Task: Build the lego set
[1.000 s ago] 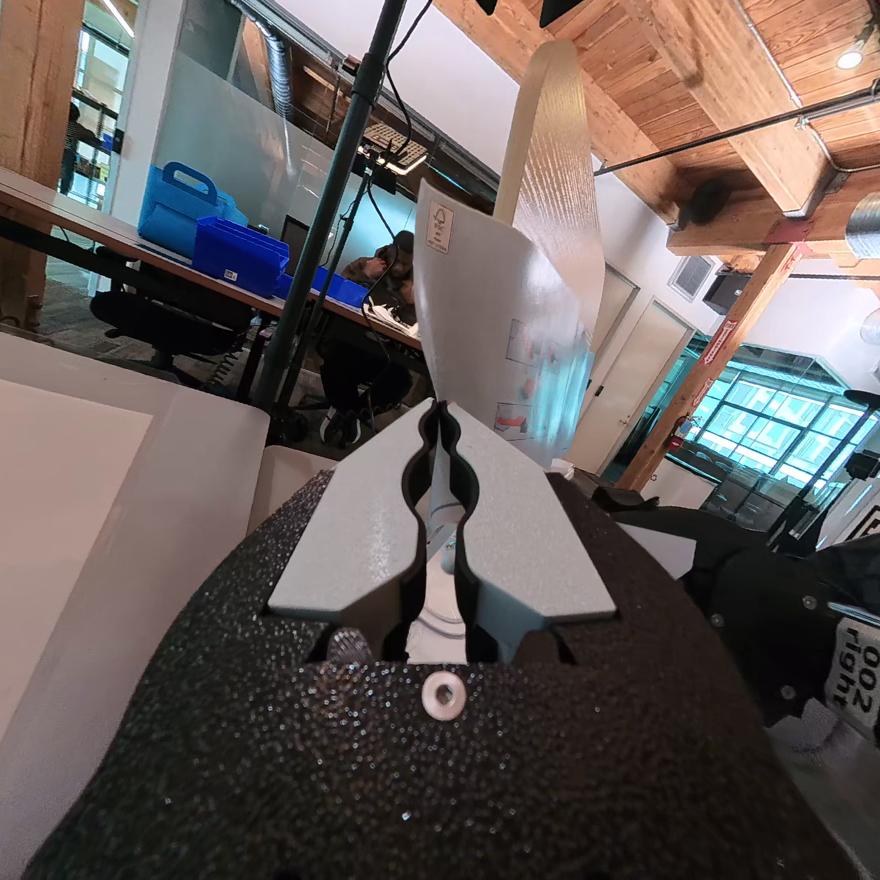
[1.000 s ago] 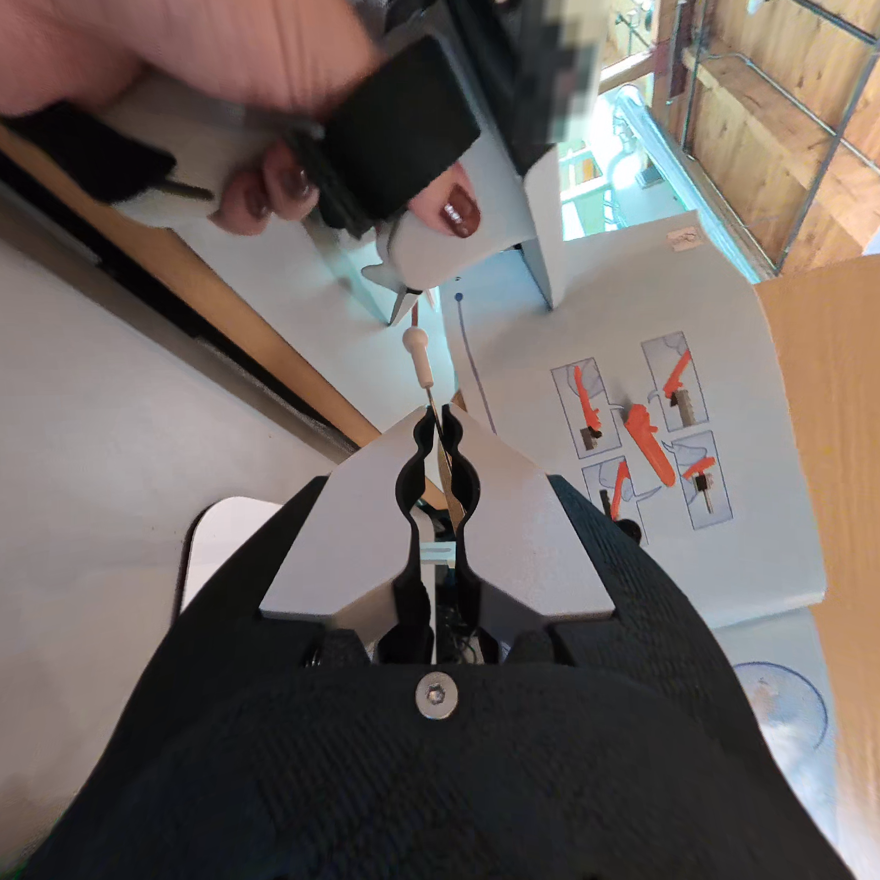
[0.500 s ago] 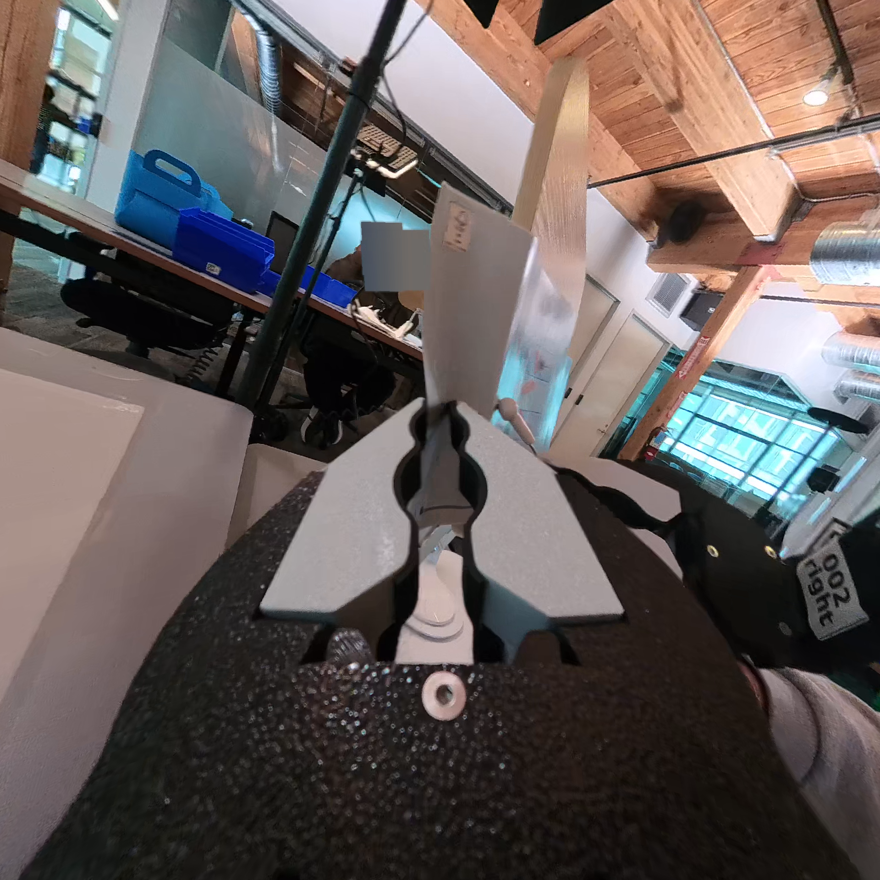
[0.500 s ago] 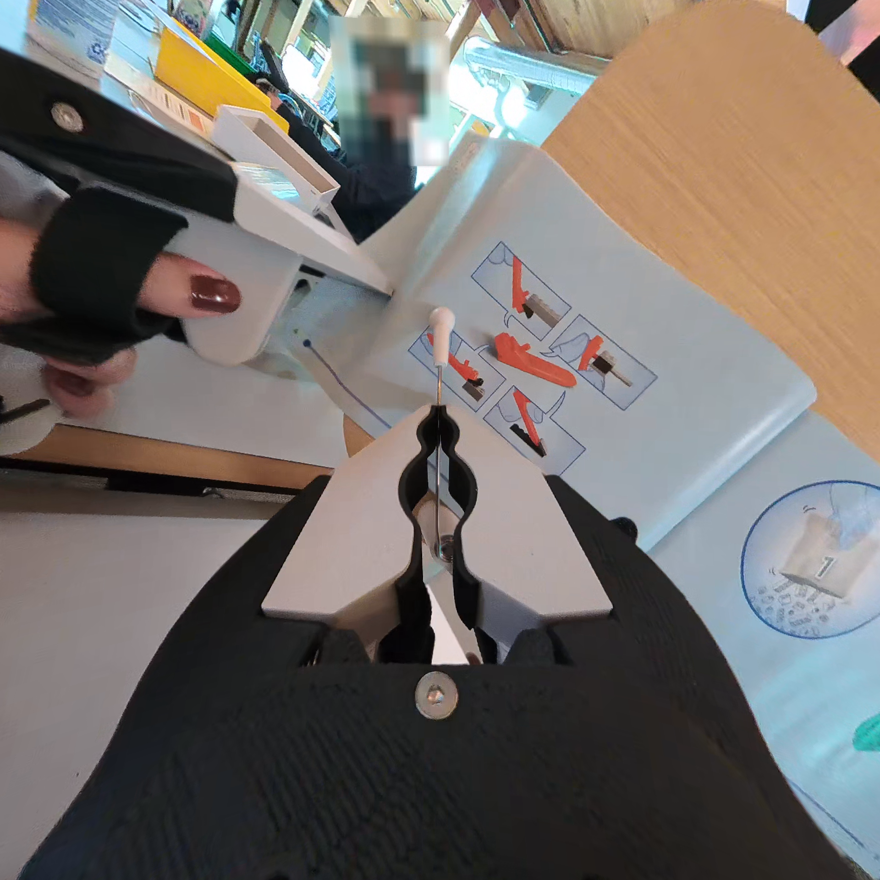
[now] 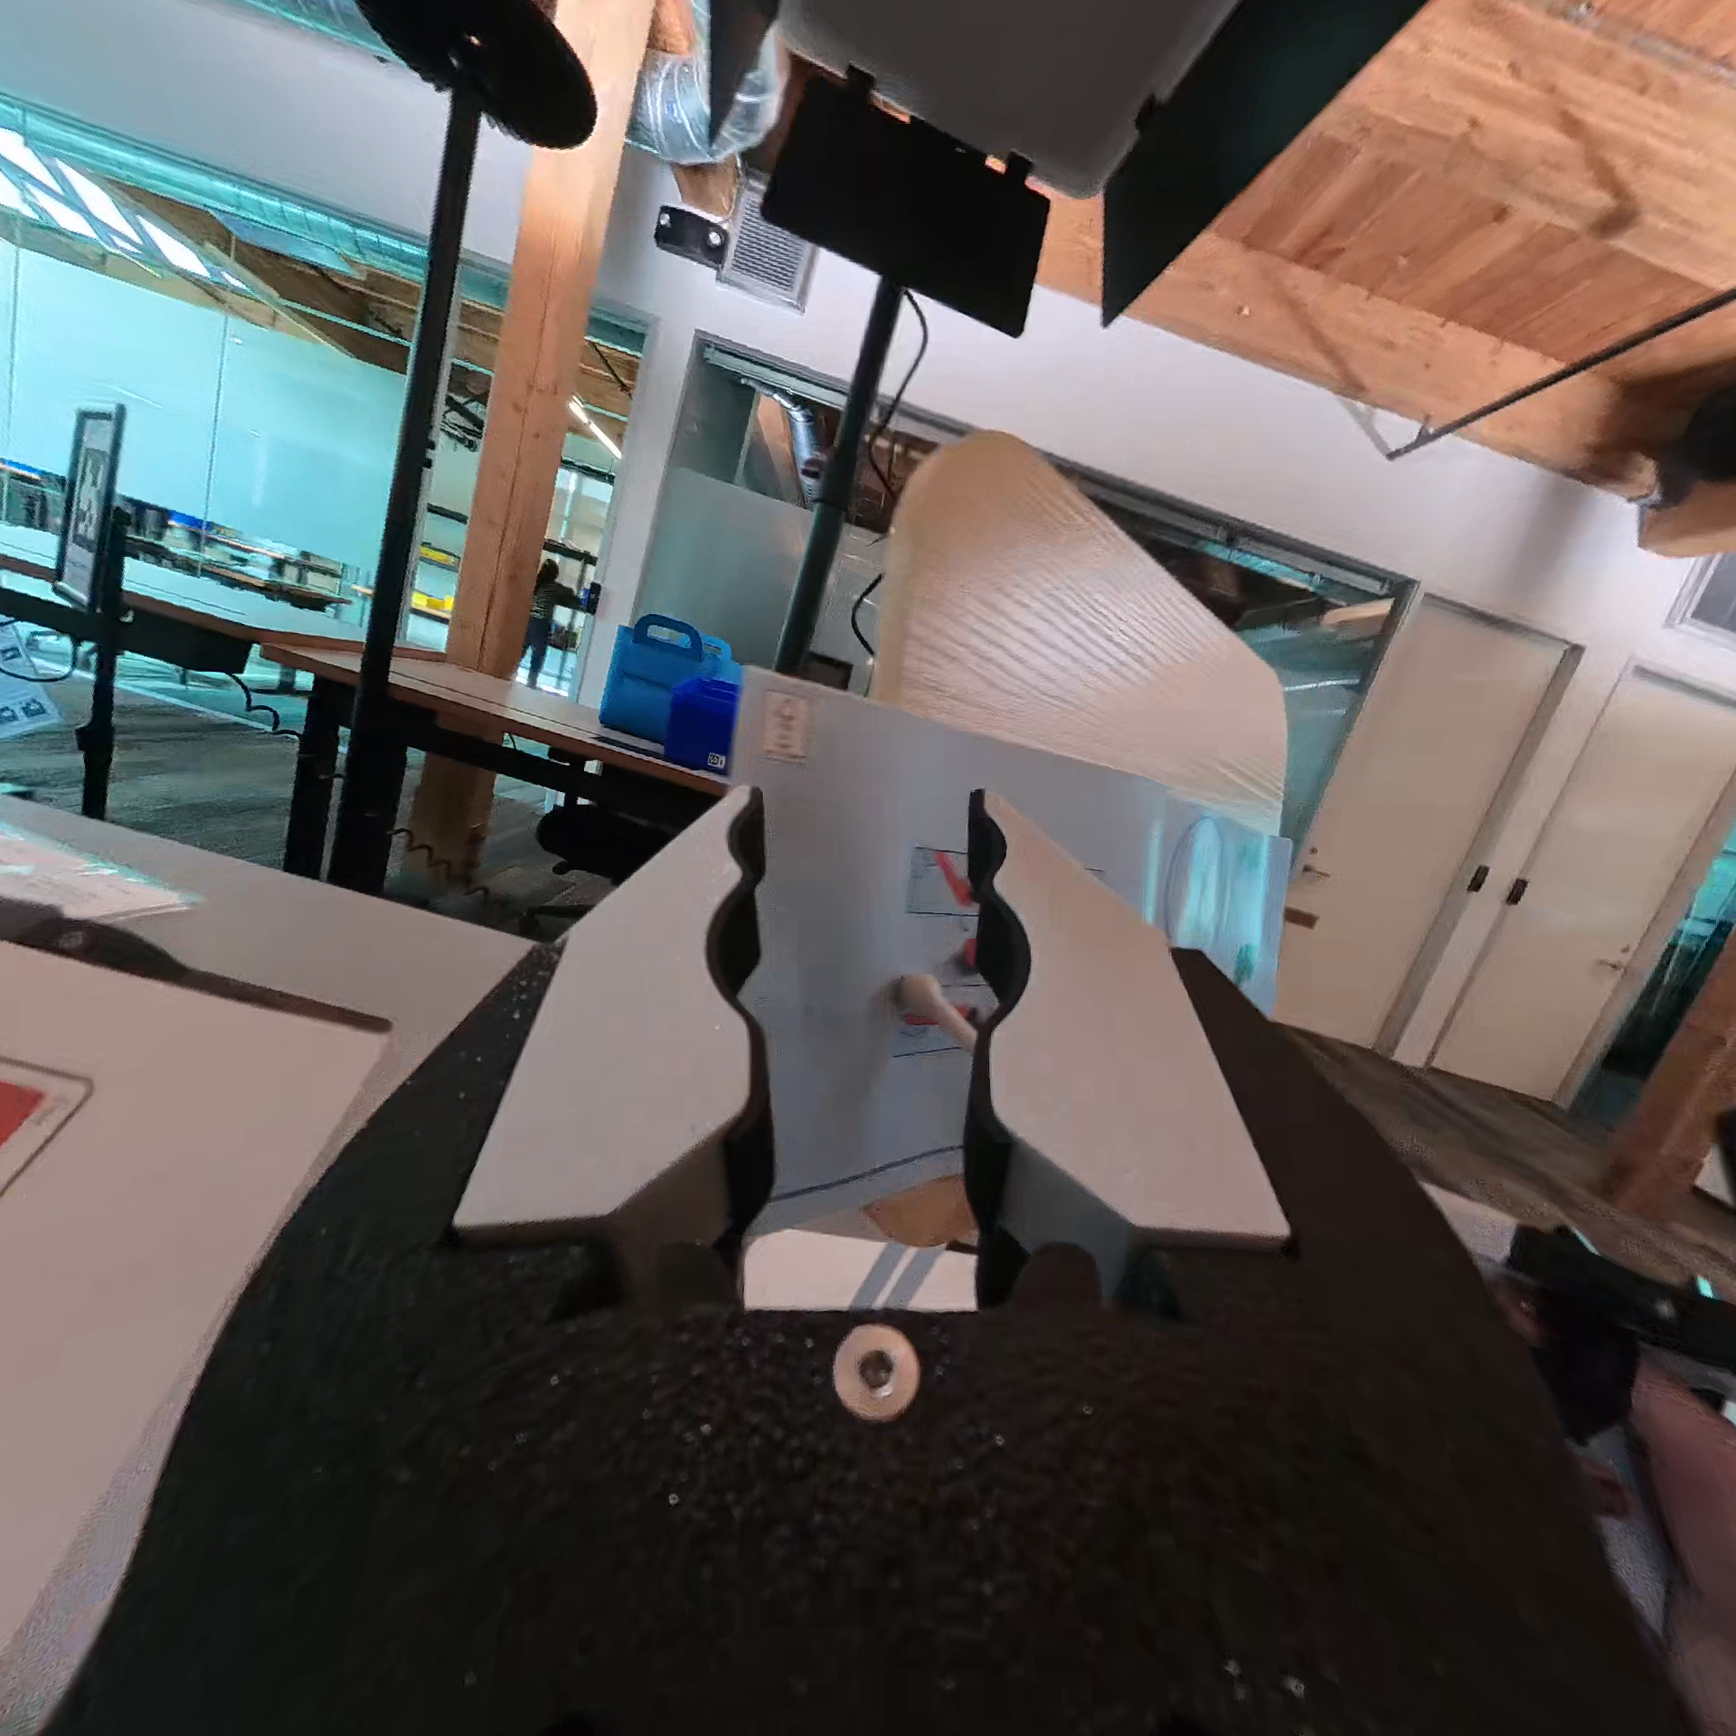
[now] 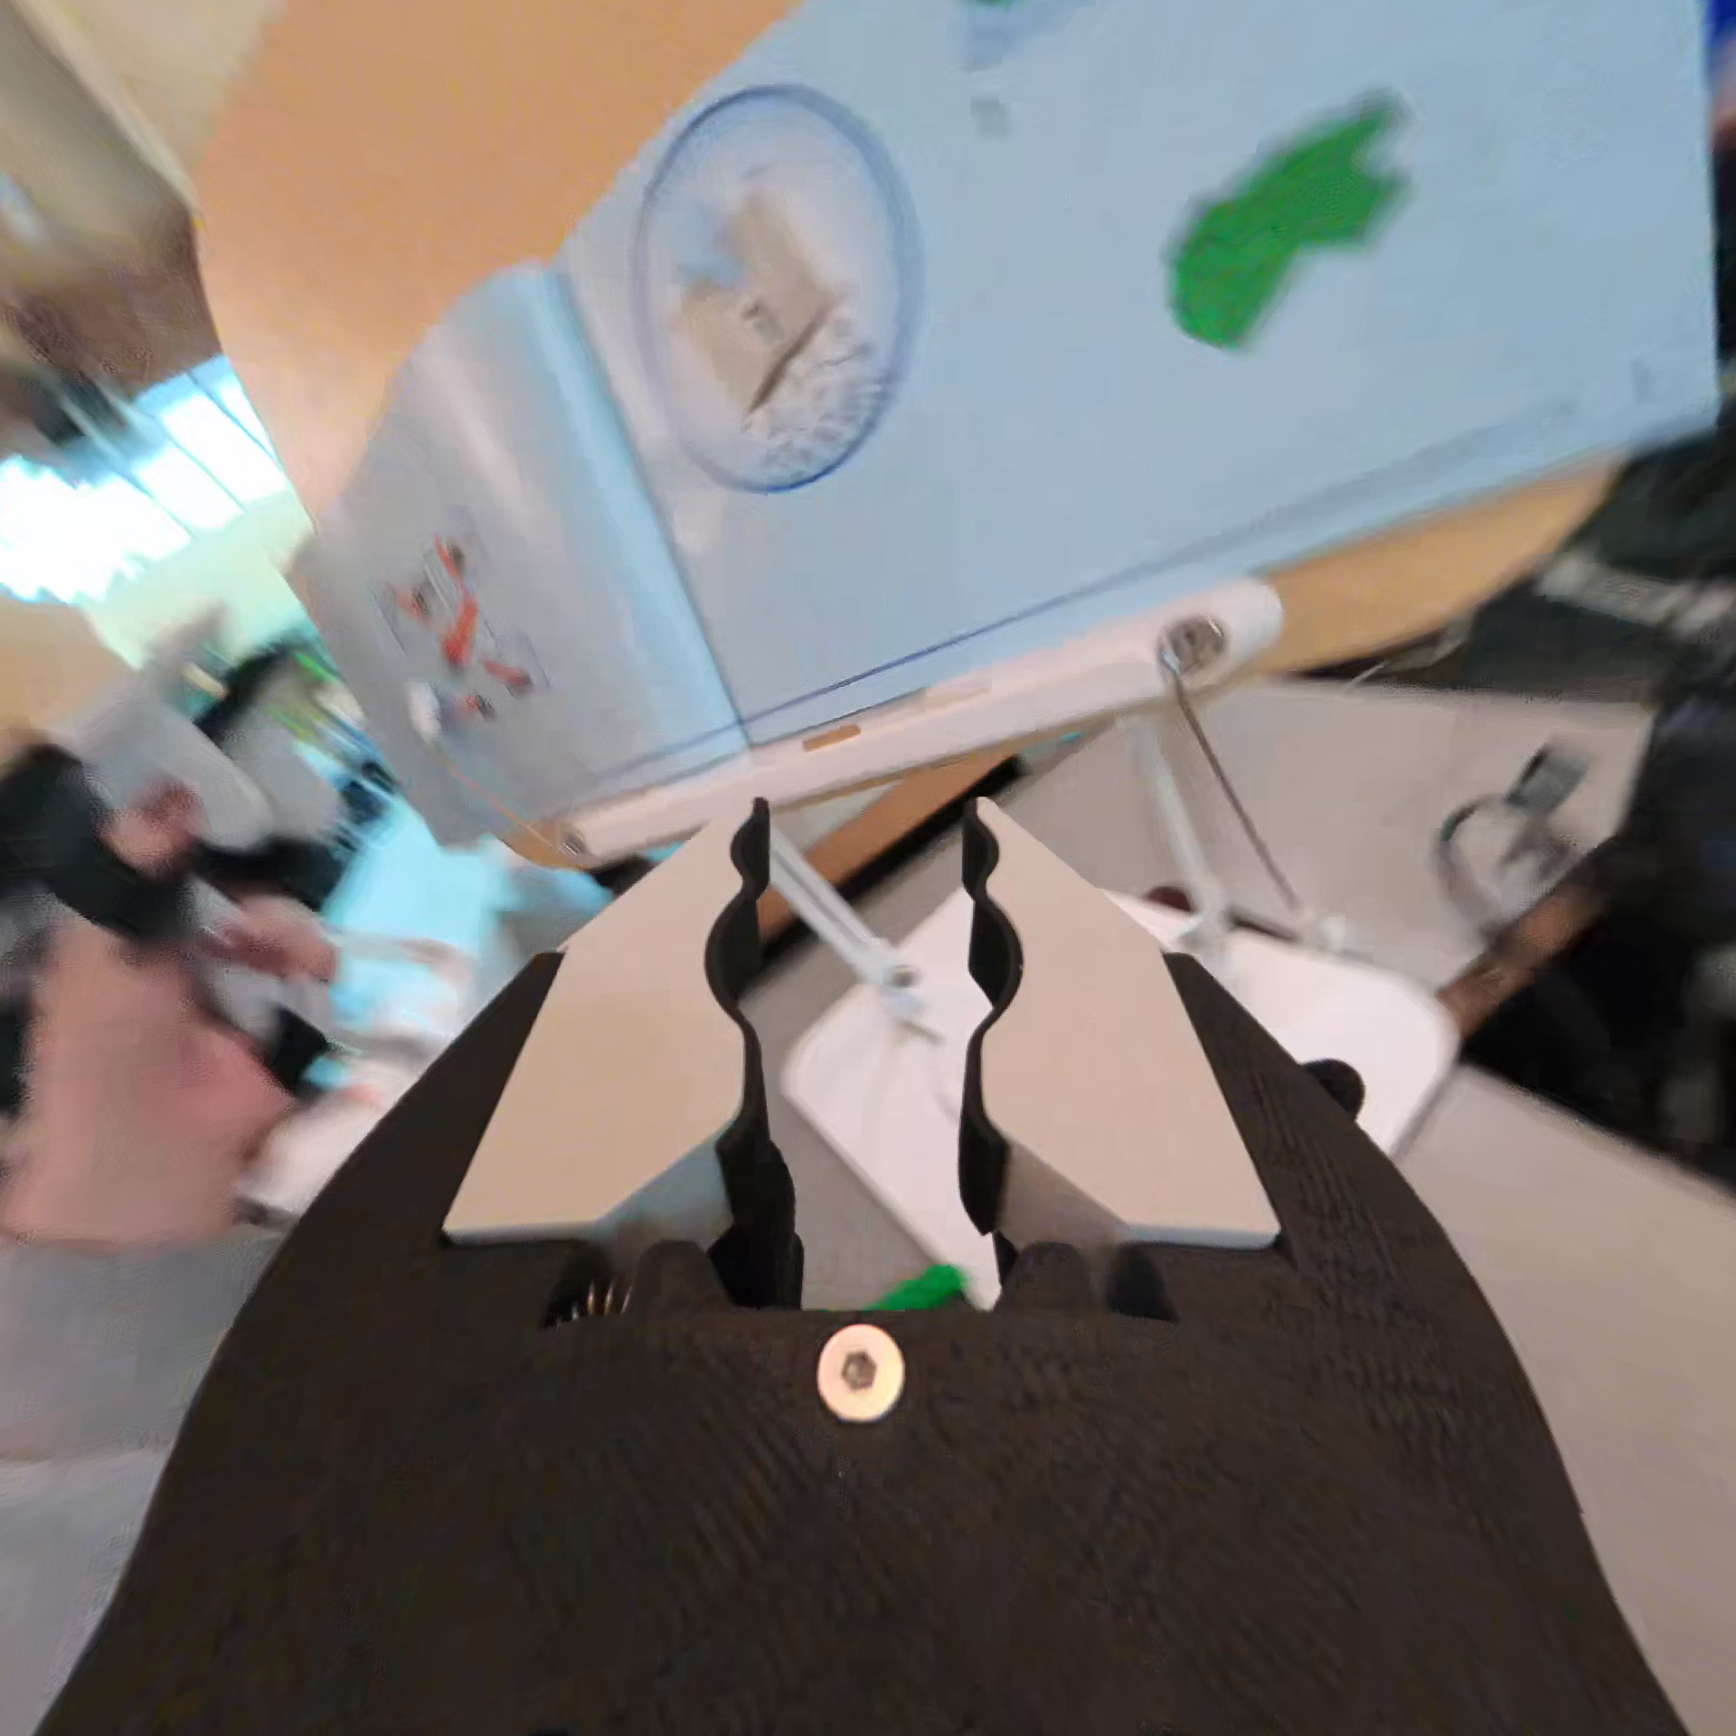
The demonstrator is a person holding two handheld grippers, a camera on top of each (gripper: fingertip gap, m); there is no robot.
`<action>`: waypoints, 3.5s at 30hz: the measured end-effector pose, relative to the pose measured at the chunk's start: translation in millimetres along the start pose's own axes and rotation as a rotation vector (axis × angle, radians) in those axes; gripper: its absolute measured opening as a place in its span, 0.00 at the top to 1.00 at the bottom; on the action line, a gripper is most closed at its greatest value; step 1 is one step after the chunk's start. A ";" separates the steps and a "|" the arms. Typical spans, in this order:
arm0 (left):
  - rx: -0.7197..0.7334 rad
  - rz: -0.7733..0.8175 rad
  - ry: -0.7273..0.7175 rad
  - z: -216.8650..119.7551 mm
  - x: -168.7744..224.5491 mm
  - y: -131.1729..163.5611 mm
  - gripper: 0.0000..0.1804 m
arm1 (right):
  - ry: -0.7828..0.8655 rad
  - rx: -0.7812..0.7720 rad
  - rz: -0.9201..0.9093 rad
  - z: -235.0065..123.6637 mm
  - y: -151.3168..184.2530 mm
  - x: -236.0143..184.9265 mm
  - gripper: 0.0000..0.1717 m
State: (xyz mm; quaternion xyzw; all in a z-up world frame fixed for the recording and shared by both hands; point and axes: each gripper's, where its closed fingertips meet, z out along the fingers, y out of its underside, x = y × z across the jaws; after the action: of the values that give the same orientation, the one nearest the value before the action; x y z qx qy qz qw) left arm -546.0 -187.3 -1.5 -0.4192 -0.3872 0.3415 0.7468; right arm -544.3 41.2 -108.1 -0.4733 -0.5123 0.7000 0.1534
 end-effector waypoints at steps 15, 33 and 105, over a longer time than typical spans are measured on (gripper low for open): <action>-0.552 0.382 0.263 82.3 170.1 136.4 1.00 | -0.136 0.431 1.132 2.2 -21.5 73.3 0.67; -0.683 0.396 0.162 127.4 168.9 177.4 1.00 | -0.061 0.628 0.628 -28.8 -81.6 90.6 1.00; -0.692 0.462 0.128 122.9 165.7 193.7 1.00 | 0.177 0.331 0.088 9.1 -90.8 87.5 1.00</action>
State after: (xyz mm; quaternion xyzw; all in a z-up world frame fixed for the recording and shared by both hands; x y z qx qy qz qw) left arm -610.8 75.9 -82.9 -0.7415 -0.3277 0.3233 0.4881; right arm -620.4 136.0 -73.8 -0.5234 -0.3535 0.7362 0.2430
